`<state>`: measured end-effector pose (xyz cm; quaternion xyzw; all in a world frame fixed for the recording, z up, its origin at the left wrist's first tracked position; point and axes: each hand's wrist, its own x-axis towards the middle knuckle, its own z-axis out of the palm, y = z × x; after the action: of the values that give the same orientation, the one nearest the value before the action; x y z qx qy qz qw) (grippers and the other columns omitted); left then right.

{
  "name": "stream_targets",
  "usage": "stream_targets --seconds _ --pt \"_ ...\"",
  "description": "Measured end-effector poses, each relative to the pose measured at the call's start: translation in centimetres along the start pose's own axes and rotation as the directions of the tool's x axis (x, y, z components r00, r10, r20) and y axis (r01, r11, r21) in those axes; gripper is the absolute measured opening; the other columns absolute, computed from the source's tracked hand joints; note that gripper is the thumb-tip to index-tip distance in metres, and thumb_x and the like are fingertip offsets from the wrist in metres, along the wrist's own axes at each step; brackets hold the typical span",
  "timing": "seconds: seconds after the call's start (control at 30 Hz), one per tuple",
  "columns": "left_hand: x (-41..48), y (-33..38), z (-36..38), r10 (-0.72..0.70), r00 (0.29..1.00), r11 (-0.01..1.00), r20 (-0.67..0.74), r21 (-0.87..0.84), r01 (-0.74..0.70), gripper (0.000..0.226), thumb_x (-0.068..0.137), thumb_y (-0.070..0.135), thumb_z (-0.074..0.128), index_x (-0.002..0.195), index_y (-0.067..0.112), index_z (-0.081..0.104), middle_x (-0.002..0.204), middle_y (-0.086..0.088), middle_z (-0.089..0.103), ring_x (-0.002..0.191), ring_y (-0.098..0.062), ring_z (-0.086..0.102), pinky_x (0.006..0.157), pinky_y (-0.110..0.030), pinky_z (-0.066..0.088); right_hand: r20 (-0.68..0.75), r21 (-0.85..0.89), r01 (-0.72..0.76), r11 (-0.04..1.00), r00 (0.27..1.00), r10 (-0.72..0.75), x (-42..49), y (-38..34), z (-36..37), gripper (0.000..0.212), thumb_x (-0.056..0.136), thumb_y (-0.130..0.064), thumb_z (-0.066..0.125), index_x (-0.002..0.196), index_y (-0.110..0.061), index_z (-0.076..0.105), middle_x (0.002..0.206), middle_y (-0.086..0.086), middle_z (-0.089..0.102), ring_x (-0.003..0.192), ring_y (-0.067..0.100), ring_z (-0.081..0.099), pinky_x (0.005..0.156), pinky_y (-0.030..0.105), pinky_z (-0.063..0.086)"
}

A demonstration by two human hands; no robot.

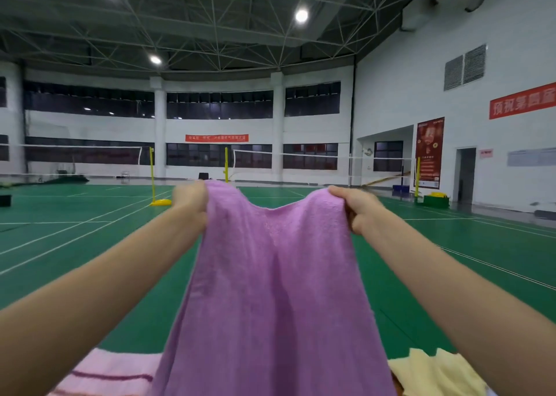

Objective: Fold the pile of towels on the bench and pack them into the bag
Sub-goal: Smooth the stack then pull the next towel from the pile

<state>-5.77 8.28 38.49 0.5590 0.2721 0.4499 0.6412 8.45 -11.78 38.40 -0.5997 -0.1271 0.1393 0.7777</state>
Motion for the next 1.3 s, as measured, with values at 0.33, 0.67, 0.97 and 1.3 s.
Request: stream_targets --seconds 0.33,0.67,0.97,1.3 --pt "-9.9 -2.8 8.1 0.257 0.963 0.958 -0.081 -0.11 -0.265 0.038 0.102 0.017 0.035 0.094 -0.009 0.061 0.089 -0.022 0.062 0.075 -0.03 0.05 0.06 -0.028 0.035 0.065 -0.498 0.562 0.661 0.784 -0.617 -3.8 1.9 6.0 0.04 0.085 -0.031 0.065 0.052 -0.019 0.047 0.053 -0.005 0.047 0.055 0.015 0.042 0.056 0.028 0.033" --pt "-11.1 -4.0 7.0 0.324 0.835 0.873 0.446 -0.481 -0.082 0.047 0.103 0.035 0.019 0.113 0.012 0.058 0.111 0.001 0.067 0.092 0.006 0.058 0.089 -0.009 0.04 0.14 -0.042 0.499 0.866 0.861 -0.489 -4.2 3.7 5.3 0.015 0.082 -0.01 0.069 0.09 0.002 0.067 0.092 0.023 0.069 0.093 0.034 0.066 0.085 0.042 0.054" --pt "-2.8 -4.1 1.0 0.238 0.843 0.881 0.482 0.259 -0.397 0.103 0.061 0.055 0.078 0.146 0.026 0.026 0.15 -0.003 0.033 0.135 -0.019 0.035 0.112 -0.041 0.024 0.352 0.255 0.247 0.935 0.877 -0.327 -2.3 1.3 2.9 0.018 0.088 -0.011 0.058 0.105 -0.009 0.063 0.086 0.002 0.067 0.072 0.012 0.064 0.066 0.022 0.054" --pt "-2.4 -8.2 0.9 -0.319 0.489 0.947 0.812 0.264 0.181 0.063 0.076 0.053 0.058 0.12 0.008 0.053 0.114 -0.009 0.06 0.101 -0.021 0.059 0.082 -0.03 0.054 0.543 0.223 0.272 0.936 0.763 -0.351 -1.2 1.1 0.8 0.015 0.092 -0.013 0.049 0.098 -0.013 0.063 0.076 -0.006 0.066 0.065 0.006 0.062 0.062 0.018 0.052"
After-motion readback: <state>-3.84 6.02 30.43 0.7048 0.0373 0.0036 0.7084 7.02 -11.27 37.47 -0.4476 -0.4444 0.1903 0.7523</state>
